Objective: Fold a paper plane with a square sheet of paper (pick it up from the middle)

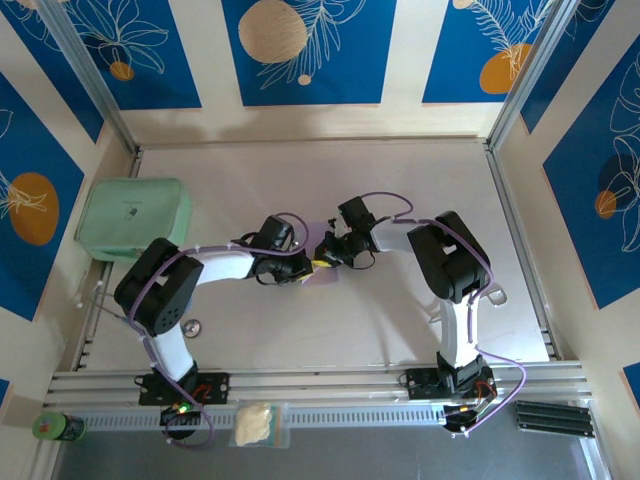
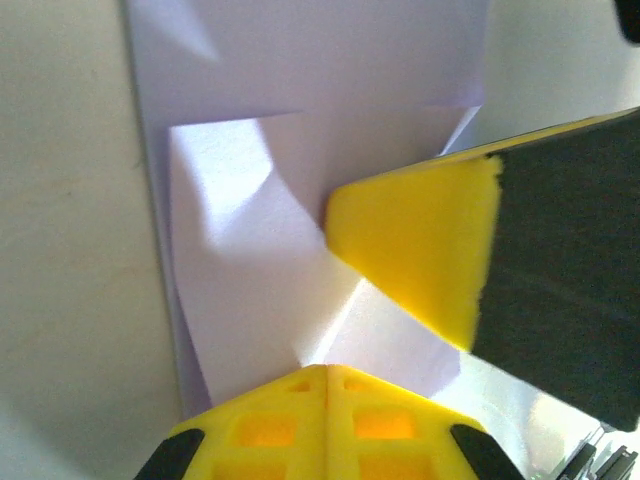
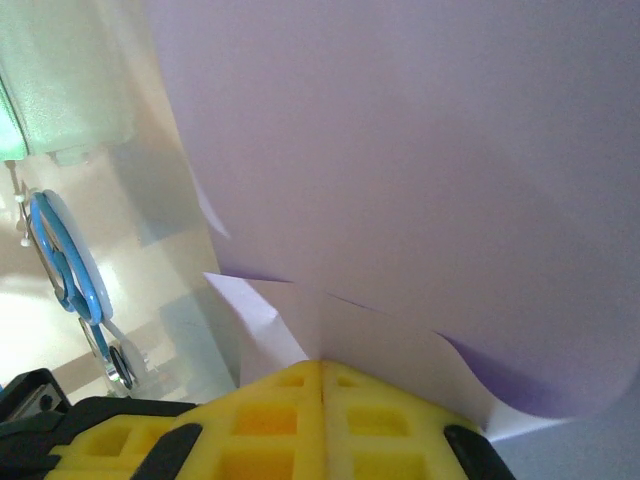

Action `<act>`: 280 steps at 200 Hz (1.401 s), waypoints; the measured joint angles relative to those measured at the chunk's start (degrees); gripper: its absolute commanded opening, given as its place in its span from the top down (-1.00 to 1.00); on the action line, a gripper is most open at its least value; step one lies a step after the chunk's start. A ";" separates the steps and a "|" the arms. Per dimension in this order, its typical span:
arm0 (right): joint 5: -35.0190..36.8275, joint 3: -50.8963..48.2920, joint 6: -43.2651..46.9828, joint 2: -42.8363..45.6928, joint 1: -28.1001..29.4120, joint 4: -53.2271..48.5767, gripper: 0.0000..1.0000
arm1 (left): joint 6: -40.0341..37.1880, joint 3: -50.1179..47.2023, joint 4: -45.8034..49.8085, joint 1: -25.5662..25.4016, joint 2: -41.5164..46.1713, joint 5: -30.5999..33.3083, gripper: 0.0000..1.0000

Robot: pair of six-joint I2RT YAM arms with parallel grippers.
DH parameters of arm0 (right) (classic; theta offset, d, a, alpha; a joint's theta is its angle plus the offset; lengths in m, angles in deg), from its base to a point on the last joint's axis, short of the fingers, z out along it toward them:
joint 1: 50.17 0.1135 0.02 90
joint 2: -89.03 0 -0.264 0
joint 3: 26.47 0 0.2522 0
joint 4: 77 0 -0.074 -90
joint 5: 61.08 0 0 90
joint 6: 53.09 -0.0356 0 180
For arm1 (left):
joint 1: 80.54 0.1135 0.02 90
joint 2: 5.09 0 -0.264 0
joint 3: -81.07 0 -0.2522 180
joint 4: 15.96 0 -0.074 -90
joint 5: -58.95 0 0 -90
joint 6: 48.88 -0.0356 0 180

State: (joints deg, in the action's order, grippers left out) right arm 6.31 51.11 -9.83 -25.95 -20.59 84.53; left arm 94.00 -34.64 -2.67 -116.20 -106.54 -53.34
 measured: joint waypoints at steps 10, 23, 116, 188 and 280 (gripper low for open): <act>0.00 0.00 0.00 0.00 0.00 -0.02 0.99 | -0.02 -0.37 -0.02 0.00 -0.07 0.00 0.87; 0.02 0.04 0.00 0.00 0.00 -0.09 0.99 | -0.02 -0.90 -0.15 0.00 -0.11 0.00 0.87; -0.15 0.74 0.02 -0.37 -0.04 -1.05 0.99 | -3.50 -1.55 -0.13 0.00 -0.26 0.22 0.92; -0.17 0.92 0.02 -0.44 -0.04 -1.22 0.99 | -10.23 -3.04 4.55 0.00 2.62 0.94 1.00; -0.17 1.01 0.00 -0.50 -0.04 -1.29 0.99 | -9.16 -3.72 8.39 0.00 9.25 2.03 1.00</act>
State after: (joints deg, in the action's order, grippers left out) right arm 6.14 52.11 -9.83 -26.46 -20.63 83.24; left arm 84.84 -38.36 5.72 -116.20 -97.29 -51.30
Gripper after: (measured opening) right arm 0.048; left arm 0.060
